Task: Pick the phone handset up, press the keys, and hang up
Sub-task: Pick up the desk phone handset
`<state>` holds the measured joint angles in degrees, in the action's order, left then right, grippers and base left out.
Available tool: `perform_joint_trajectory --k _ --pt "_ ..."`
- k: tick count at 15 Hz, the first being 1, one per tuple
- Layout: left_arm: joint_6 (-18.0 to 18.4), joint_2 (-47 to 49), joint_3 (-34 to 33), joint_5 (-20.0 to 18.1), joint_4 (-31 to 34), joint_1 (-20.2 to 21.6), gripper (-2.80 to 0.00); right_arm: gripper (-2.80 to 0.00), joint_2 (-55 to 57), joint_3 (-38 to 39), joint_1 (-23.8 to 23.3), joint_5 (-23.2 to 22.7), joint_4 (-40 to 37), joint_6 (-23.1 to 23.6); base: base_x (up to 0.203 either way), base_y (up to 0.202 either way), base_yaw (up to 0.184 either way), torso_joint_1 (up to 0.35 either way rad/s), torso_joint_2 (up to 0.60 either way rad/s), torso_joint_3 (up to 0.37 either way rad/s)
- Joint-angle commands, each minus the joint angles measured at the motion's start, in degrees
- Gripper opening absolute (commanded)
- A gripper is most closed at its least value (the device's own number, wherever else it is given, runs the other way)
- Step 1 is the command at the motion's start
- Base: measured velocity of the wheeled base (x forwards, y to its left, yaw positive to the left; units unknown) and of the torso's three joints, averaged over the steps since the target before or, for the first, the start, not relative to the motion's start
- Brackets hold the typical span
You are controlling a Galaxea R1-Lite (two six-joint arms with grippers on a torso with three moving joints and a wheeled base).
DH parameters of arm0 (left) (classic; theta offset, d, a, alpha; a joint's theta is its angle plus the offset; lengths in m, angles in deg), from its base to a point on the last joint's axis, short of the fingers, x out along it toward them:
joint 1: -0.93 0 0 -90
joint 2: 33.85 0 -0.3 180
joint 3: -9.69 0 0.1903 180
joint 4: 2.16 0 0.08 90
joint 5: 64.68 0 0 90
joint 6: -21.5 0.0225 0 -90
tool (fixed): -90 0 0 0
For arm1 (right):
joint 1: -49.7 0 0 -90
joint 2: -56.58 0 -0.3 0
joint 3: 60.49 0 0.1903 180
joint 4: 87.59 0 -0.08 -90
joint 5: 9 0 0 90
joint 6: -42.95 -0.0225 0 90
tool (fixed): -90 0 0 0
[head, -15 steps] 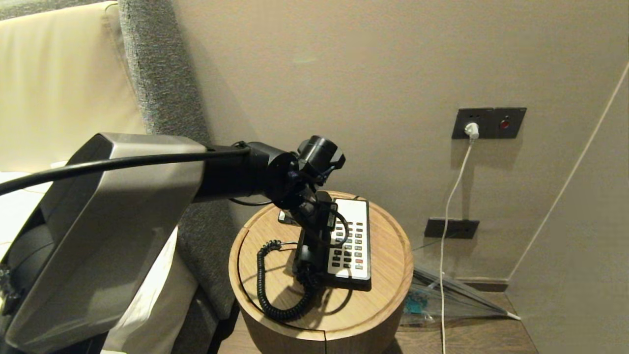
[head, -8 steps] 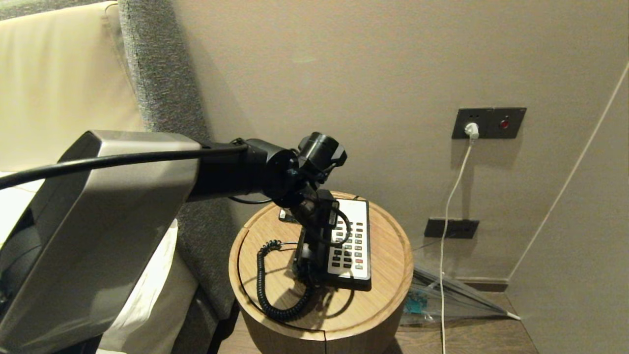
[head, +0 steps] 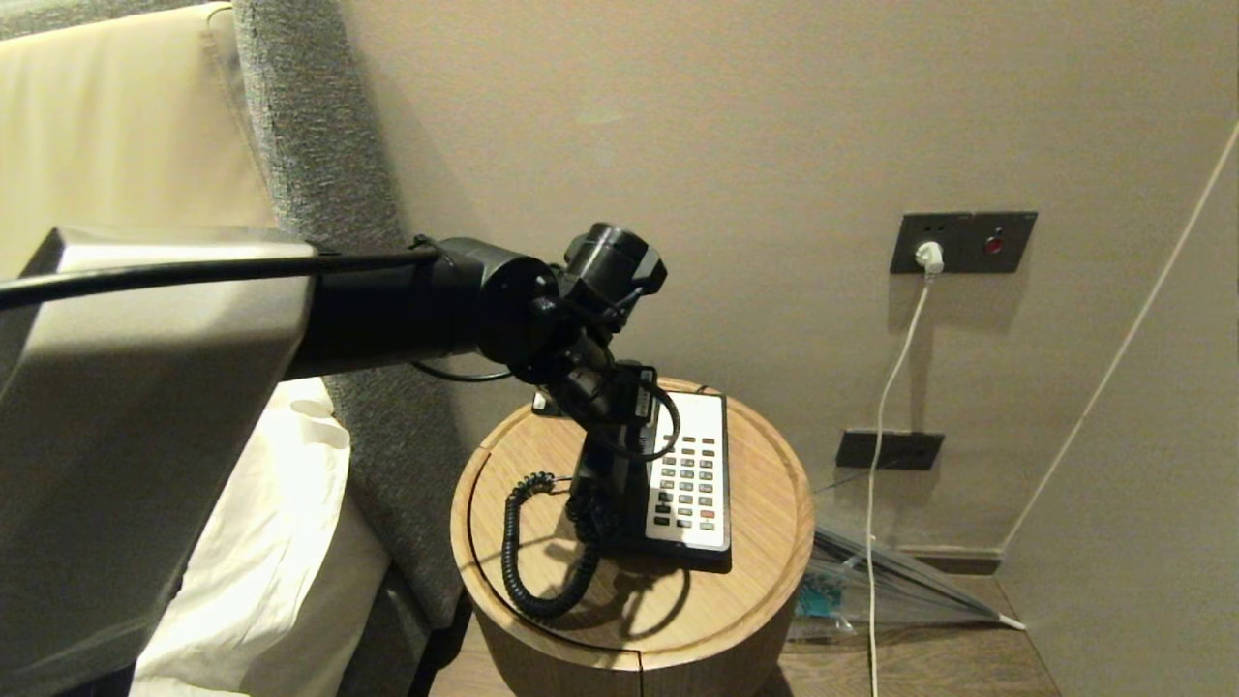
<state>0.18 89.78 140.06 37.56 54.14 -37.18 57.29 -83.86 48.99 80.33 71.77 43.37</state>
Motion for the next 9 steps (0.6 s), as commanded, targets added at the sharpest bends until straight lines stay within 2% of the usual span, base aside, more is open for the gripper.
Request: perform_joint_trajectory --k 1,5,7,9 --pt "-0.52 -2.83 -0.19 0.06 0.94 0.53 -2.8 -2.8 0.08 1.23 0.0 -0.03 0.06 0.02 0.0 0.0 0.0 0.0 0.0 0.0" --pt "-2.84 -8.79 -0.69 -0.3 2.29 1.29 -2.8 -2.8 0.08 1.23 0.0 -0.03 0.08 0.02 0.0 0.0 0.0 0.0 0.0 0.0" --pt "-6.47 -12.82 -1.8 -1.35 3.12 2.64 -2.8 -2.8 0.08 1.23 0.0 -0.03 0.04 0.02 0.0 0.0 0.0 0.0 0.0 0.0" --pt "-11.56 -17.37 -3.89 -4.53 3.14 4.77 -2.8 -2.8 0.08 1.23 0.0 -0.03 0.08 0.02 0.0 0.0 0.0 0.0 0.0 0.0"
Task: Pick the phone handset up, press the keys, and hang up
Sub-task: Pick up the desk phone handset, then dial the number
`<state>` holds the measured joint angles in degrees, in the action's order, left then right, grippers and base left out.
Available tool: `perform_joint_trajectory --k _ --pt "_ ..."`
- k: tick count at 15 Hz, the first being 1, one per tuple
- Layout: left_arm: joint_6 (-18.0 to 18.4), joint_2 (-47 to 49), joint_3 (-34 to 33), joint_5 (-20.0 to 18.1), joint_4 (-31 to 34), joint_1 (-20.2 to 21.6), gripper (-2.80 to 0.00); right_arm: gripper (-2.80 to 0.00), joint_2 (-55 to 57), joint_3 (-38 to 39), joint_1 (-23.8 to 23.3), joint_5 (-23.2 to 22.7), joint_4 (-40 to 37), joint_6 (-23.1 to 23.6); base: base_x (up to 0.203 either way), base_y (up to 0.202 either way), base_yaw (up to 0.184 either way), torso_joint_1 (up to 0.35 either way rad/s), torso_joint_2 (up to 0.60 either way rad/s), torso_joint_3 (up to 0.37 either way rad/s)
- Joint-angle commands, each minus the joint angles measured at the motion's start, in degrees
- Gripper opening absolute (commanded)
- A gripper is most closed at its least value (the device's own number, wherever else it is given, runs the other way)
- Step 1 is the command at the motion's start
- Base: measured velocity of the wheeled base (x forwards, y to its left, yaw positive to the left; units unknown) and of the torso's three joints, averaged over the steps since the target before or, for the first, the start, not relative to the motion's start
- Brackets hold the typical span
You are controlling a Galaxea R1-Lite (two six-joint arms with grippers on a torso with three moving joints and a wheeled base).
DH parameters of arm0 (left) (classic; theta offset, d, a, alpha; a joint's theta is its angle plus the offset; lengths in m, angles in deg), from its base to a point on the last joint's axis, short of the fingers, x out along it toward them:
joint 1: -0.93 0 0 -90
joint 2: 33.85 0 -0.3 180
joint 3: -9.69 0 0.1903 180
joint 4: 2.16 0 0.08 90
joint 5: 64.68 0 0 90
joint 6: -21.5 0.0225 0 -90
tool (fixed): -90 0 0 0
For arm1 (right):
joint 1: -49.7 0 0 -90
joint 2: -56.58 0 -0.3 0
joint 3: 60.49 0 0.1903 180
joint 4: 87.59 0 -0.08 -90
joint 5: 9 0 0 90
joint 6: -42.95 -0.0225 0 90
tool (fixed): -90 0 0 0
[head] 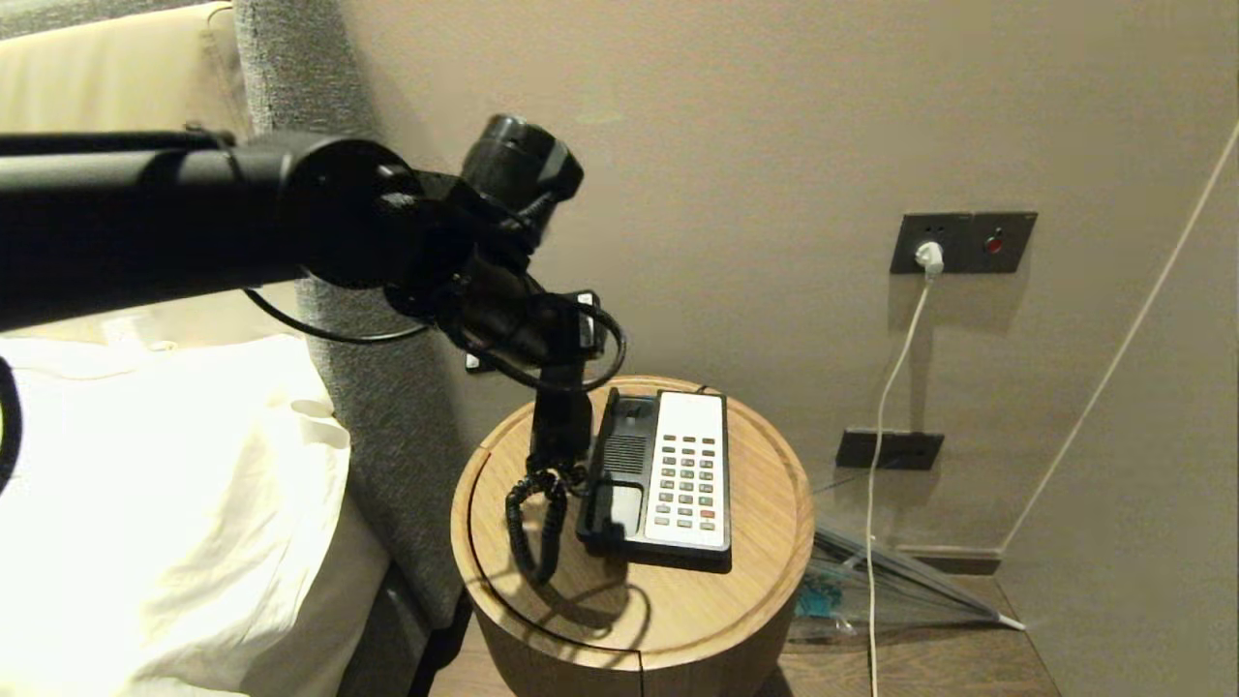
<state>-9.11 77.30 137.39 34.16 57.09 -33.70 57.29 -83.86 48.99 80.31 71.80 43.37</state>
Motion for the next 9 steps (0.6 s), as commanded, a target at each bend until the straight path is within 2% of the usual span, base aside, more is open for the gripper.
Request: perform_joint_trajectory --k 1,4,7,9 --pt "-5.56 -7.63 -2.63 -3.6 0.17 2.83 -2.8 -2.8 0.08 1.23 0.0 -0.02 -0.03 0.02 0.0 0.0 0.0 0.0 0.0 0.0" --pt "-11.84 -15.93 -7.85 -12.24 -0.65 8.3 -2.8 -2.8 0.08 1.23 0.0 -0.02 0.06 0.02 0.0 0.0 0.0 0.0 0.0 0.0" --pt "-16.05 -22.94 -12.89 -26.04 -2.42 16.56 -2.8 -2.8 0.08 1.23 0.0 -0.02 0.06 0.02 0.0 0.0 0.0 0.0 0.0 0.0" --pt "-17.3 -25.92 -18.67 -32.57 -6.39 21.48 -2.8 -2.8 0.08 1.23 0.0 -0.02 0.06 0.02 0.0 0.0 0.0 0.0 0.0 0.0"
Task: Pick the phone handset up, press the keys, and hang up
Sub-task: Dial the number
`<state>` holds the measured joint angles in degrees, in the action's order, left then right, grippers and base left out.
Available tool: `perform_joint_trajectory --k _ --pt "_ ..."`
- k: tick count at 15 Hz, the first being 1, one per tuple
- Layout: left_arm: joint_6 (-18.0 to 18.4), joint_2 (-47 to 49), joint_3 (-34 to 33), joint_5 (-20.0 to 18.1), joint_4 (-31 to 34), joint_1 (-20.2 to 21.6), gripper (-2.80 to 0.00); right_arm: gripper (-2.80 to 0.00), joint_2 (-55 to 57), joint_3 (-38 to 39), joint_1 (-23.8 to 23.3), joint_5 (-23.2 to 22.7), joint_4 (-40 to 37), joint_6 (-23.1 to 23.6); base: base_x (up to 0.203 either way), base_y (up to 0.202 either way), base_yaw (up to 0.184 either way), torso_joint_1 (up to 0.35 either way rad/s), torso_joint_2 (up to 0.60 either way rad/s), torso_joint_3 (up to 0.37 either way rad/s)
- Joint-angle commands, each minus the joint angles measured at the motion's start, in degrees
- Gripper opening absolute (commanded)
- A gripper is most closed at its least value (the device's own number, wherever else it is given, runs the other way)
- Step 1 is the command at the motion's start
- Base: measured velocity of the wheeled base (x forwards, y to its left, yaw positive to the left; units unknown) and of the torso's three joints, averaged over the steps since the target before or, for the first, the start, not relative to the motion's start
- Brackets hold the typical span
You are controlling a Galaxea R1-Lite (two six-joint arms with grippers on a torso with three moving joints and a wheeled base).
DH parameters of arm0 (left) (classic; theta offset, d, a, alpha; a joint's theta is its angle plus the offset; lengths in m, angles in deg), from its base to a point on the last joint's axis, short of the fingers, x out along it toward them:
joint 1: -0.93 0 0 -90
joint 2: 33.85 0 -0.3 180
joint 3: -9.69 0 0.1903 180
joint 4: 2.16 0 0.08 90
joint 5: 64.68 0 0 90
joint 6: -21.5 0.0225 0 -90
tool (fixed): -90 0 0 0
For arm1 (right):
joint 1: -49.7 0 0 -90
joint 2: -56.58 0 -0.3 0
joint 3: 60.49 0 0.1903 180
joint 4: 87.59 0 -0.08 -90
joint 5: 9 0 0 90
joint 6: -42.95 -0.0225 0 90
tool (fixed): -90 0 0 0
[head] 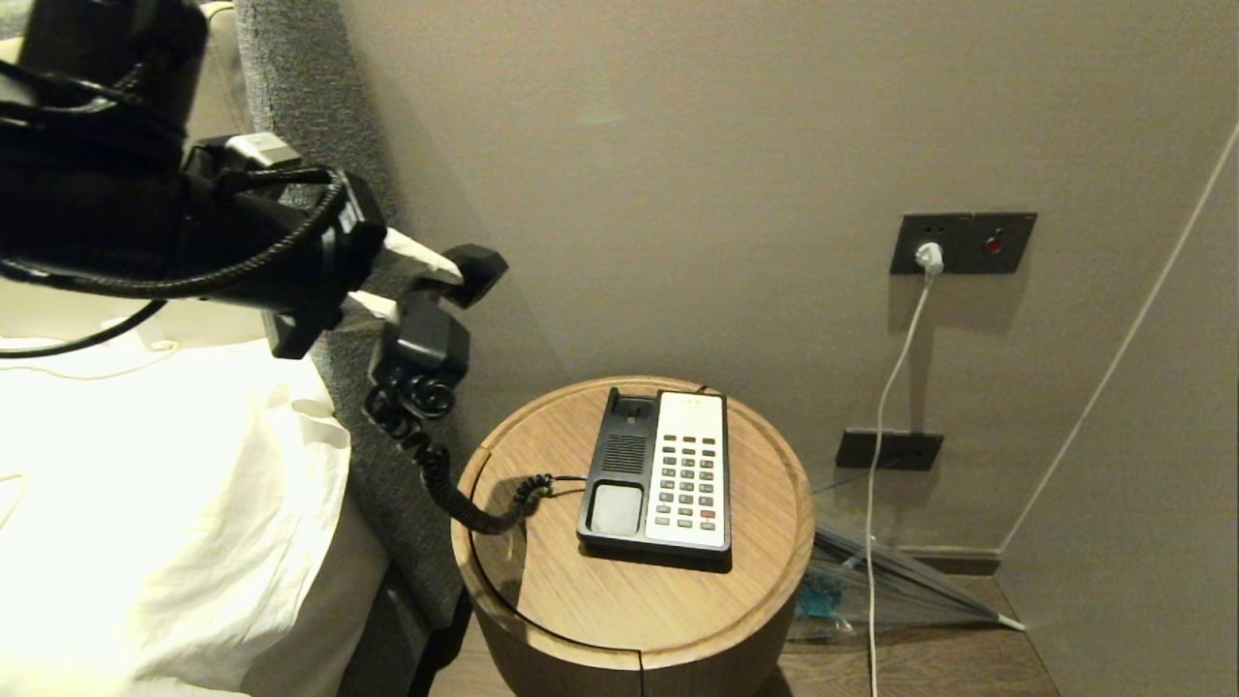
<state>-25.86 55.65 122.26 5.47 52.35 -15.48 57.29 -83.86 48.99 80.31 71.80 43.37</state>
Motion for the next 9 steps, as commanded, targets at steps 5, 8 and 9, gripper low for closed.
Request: perform_joint_trajectory --k 5,8,9 --pt "-8.13 -9.39 -22.71 -10.05 -23.46 8.51 -2.8 -2.8 0.08 1.23 0.0 -0.02 -0.02 0.02 0.0 0.0 0.0 0.0 0.0 0.0" --pt "-16.44 -15.44 -32.11 -12.98 -34.97 9.92 -2.8 -2.8 0.08 1.23 0.0 -0.02 -0.03 0.02 0.0 0.0 0.0 0.0 0.0 0.0" --pt "-17.06 -17.1 -34.96 -13.15 -37.59 10.83 -2.8 -2.8 0.08 1.23 0.0 -0.02 0.01 0.02 0.0 0.0 0.0 0.0 0.0 0.0"
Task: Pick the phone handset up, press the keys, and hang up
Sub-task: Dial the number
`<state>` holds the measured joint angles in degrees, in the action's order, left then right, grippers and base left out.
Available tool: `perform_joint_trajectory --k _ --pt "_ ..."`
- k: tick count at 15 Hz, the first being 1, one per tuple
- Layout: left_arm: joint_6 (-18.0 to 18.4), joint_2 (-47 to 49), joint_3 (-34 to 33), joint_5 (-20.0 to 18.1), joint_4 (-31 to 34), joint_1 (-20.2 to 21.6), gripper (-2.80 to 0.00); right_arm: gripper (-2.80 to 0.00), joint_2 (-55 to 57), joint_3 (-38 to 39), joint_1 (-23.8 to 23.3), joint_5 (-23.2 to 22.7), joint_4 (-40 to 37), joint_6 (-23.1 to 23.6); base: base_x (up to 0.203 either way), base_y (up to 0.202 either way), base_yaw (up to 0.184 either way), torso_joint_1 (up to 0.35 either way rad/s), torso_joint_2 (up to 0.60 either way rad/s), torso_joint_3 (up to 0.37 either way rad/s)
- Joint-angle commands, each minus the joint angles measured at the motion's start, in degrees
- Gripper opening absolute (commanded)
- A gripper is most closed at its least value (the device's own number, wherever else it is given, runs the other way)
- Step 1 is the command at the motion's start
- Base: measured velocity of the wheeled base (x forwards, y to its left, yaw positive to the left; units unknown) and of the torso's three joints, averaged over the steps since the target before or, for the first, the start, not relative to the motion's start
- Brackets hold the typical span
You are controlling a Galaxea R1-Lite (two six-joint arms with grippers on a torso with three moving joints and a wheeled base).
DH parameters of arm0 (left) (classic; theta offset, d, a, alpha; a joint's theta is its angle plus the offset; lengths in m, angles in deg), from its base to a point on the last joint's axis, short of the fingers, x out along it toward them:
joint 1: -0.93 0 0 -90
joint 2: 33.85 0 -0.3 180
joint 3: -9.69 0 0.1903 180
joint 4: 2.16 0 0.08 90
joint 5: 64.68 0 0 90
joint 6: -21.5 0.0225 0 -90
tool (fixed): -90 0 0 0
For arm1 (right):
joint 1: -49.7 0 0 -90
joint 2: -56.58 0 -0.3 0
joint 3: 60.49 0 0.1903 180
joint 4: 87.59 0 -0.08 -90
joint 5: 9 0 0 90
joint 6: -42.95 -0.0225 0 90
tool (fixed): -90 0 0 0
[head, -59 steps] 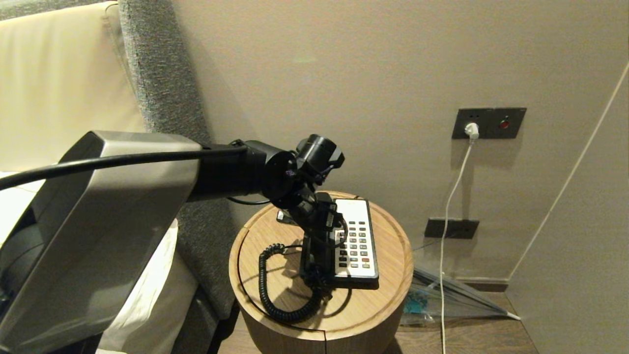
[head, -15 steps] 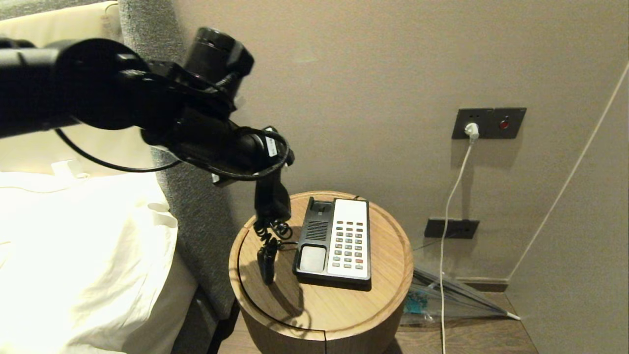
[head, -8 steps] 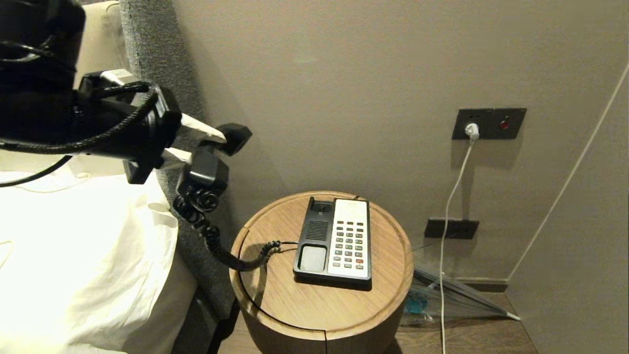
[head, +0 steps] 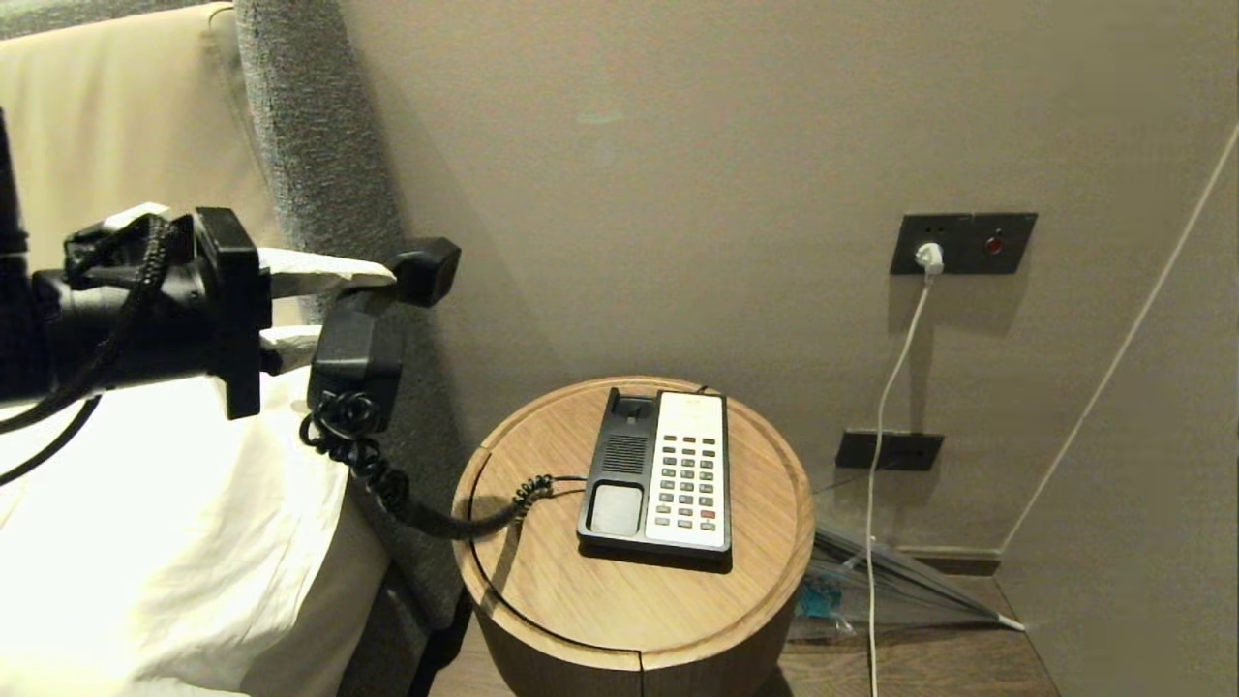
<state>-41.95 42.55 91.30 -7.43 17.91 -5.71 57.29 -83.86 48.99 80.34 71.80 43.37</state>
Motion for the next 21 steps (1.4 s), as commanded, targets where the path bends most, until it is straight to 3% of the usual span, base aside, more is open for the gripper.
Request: perform_joint_trajectory --k 1,5,9,11,21 --pt "-1.39 -5.2 -6.9 -0.19 -5.98 2.07 -2.8 -2.8 0.08 1.23 0.0 -0.04 0.06 0.02 0.0 0.0 0.0 0.0 0.0 0.0" --pt "-7.08 -9.94 -14.99 0.1 -13.48 4.77 -2.8 -2.8 0.08 1.23 0.0 -0.04 0.06 0.02 0.0 0.0 0.0 0.0 0.0 0.0" --pt "-9.53 -9.12 -20.1 0.05 -21.63 5.67 -2.8 -2.8 0.08 1.23 0.0 -0.04 0.06 0.02 0.0 0.0 0.0 0.0 0.0 0.0" --pt "-14.33 -8.66 -21.64 -0.41 -25.97 5.58 -2.8 -2.8 0.08 1.23 0.0 -0.04 0.06 0.02 0.0 0.0 0.0 0.0 0.0 0.0" --pt "-14.28 -9.14 -24.19 -1.92 -28.62 5.58 -2.8 -2.8 0.08 1.23 0.0 -0.31 0.06 0.64 0.0 0.0 0.0 0.0 0.0 0.0"
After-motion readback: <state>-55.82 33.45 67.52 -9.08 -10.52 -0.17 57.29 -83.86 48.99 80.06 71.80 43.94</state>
